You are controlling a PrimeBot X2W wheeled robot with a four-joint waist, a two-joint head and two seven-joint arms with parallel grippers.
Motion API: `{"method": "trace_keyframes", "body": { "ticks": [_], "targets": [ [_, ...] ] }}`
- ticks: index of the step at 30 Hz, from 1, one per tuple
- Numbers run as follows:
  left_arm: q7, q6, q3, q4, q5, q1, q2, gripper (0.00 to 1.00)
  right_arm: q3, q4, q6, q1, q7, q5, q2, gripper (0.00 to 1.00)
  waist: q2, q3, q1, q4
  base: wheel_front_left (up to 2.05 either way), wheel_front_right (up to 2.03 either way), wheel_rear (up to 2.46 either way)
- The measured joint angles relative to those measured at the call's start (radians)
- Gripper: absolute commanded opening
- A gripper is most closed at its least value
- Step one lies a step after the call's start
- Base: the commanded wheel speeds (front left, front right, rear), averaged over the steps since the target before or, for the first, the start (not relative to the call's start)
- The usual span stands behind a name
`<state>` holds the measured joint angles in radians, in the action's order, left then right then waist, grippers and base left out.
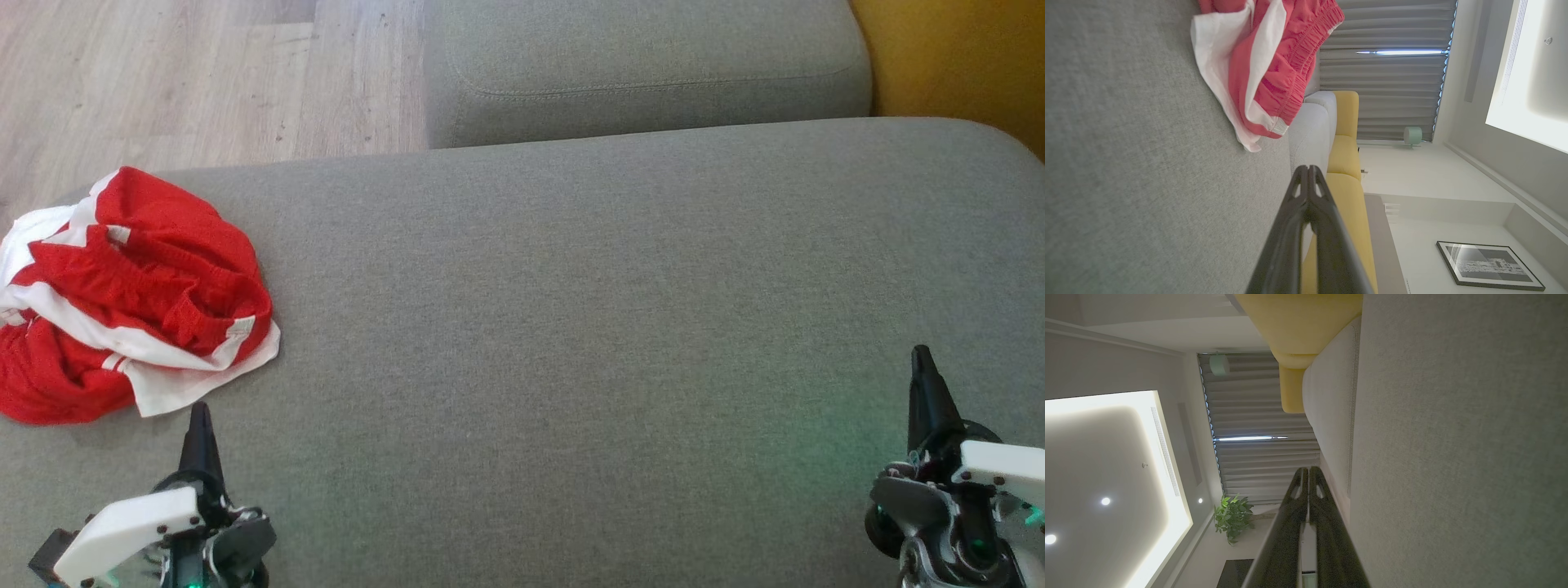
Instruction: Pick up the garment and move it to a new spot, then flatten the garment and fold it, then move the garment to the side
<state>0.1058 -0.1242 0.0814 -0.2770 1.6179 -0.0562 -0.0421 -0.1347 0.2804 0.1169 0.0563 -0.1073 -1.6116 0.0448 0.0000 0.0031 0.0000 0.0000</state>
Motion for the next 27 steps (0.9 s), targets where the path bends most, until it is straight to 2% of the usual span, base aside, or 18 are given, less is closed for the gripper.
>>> {"method": "trace_keyframes", "body": {
  "ticks": [27],
  "targets": [
    [0.0,0.0,0.0,0.0,0.0,0.0,0.0,0.0,0.0,0.0,0.0,0.0,0.0,0.0,0.0,0.0,0.0,0.0,0.0,0.0,0.0,0.0,0.0]
  ]
}}
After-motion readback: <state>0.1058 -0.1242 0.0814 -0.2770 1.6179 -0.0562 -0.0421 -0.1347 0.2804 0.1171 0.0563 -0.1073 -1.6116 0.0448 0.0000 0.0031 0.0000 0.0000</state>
